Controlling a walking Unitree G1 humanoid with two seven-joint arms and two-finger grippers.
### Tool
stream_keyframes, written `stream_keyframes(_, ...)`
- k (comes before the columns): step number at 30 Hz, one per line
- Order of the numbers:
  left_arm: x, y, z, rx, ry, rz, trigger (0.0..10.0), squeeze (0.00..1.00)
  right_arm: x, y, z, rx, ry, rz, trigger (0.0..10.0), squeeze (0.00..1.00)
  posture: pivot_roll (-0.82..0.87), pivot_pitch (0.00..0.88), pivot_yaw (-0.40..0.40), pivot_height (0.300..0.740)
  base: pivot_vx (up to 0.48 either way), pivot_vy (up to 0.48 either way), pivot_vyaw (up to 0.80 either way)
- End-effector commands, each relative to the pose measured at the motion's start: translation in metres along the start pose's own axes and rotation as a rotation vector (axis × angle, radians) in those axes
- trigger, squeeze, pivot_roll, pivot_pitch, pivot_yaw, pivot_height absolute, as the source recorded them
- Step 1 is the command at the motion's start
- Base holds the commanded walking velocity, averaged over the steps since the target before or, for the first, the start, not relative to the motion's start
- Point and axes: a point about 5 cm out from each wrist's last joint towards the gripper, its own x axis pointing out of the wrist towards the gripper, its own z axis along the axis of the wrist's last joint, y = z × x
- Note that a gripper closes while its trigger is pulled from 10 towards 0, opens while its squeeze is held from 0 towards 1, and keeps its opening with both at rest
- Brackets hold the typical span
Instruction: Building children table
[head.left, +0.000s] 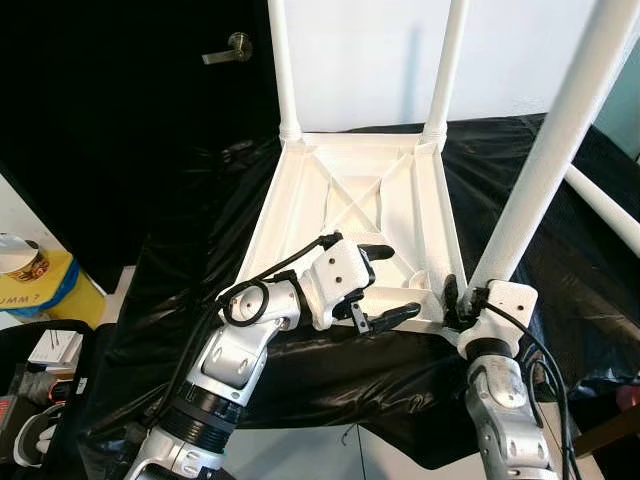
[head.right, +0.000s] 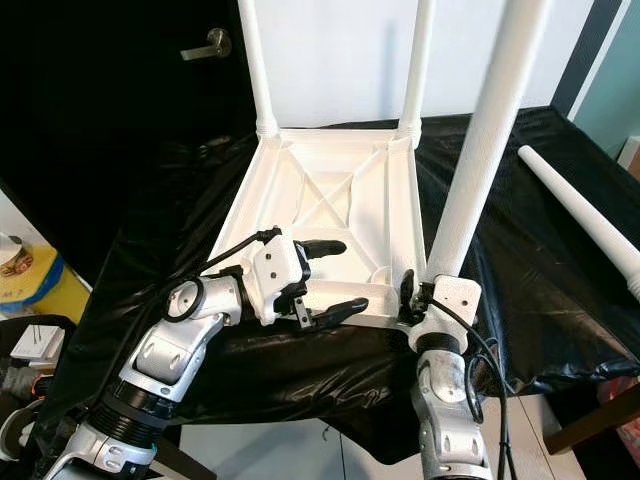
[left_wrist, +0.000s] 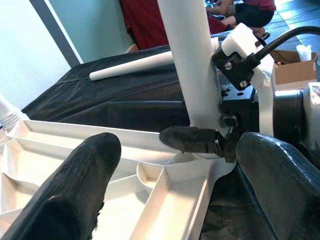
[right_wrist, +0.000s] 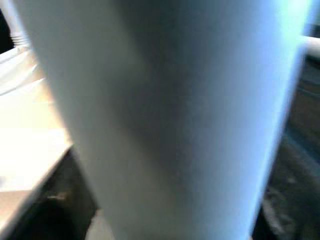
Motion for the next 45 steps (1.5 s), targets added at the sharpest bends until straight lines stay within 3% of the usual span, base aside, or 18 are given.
stream_keyframes(1, -0.002, 0.003, -0.003, -0.005, 0.016, 0.073, 10.0, 0.00, 0.001, -0.001, 0.004, 0.011, -0.024, 0.017, 10.0, 1.00, -0.18, 0.004, 0.056, 0.740, 0.000, 0.000, 0.00)
stream_keyframes(2, -0.002, 0.002, -0.004, -0.010, 0.019, 0.071, 10.0, 0.00, 0.001, -0.006, 0.007, -0.002, -0.040, 0.077, 10.0, 1.00, -0.18, 0.002, 0.057, 0.740, 0.000, 0.000, 0.00)
stream_keyframes(10, 0.000, -0.005, -0.015, -0.038, 0.045, 0.060, 10.0, 0.00, 0.001, -0.017, 0.011, -0.033, -0.058, 0.192, 10.0, 1.00, -0.19, 0.005, 0.063, 0.740, 0.000, 0.000, 0.00)
stream_keyframes(11, 0.001, -0.006, -0.020, -0.045, 0.058, 0.074, 10.0, 0.00, 0.001, -0.017, 0.012, -0.045, -0.059, 0.229, 10.0, 0.00, -0.19, 0.004, 0.065, 0.740, 0.000, 0.000, 0.00)
stream_keyframes(24, 0.004, -0.021, -0.050, -0.099, 0.126, 0.139, 10.0, 0.00, 0.003, -0.023, 0.006, -0.140, 0.002, 0.510, 10.0, 0.00, -0.20, 0.000, 0.076, 0.740, 0.000, 0.000, 0.00)
stream_keyframes(32, 0.007, -0.020, -0.050, -0.090, 0.115, 0.167, 10.0, 0.00, 0.008, -0.030, 0.005, -0.188, 0.014, 0.575, 10.0, 0.00, -0.20, 0.000, 0.070, 0.740, 0.000, 0.000, 0.00)
stream_keyframes(33, 0.008, -0.019, -0.050, -0.083, 0.113, 0.171, 10.0, 0.00, 0.008, -0.031, 0.005, -0.190, 0.016, 0.579, 5.8, 0.00, -0.19, 0.000, 0.066, 0.740, 0.000, 0.000, 0.00)
stream_keyframes(34, 0.008, -0.018, -0.049, -0.077, 0.111, 0.176, 10.0, 0.00, 0.009, -0.032, 0.005, -0.192, 0.018, 0.582, 3.2, 0.00, -0.19, 0.000, 0.064, 0.740, 0.000, 0.000, 0.00)
stream_keyframes(35, 0.008, -0.018, -0.049, -0.077, 0.111, 0.176, 10.0, 0.00, 0.009, -0.032, 0.005, -0.192, 0.018, 0.582, 3.2, 0.00, -0.19, 0.000, 0.064, 0.740, 0.000, 0.000, 0.00)
stream_keyframes(36, 0.008, -0.018, -0.049, -0.074, 0.109, 0.179, 10.0, 0.00, 0.009, -0.033, 0.005, -0.195, 0.018, 0.587, 0.0, 0.00, -0.19, 0.000, 0.064, 0.740, 0.000, 0.000, 0.00)
stream_keyframes(45, 0.006, -0.015, -0.048, -0.052, 0.109, 0.177, 10.0, 0.00, 0.010, -0.036, 0.001, -0.199, 0.036, 0.588, 0.0, 0.00, -0.19, 0.000, 0.056, 0.740, 0.000, 0.000, 0.00)
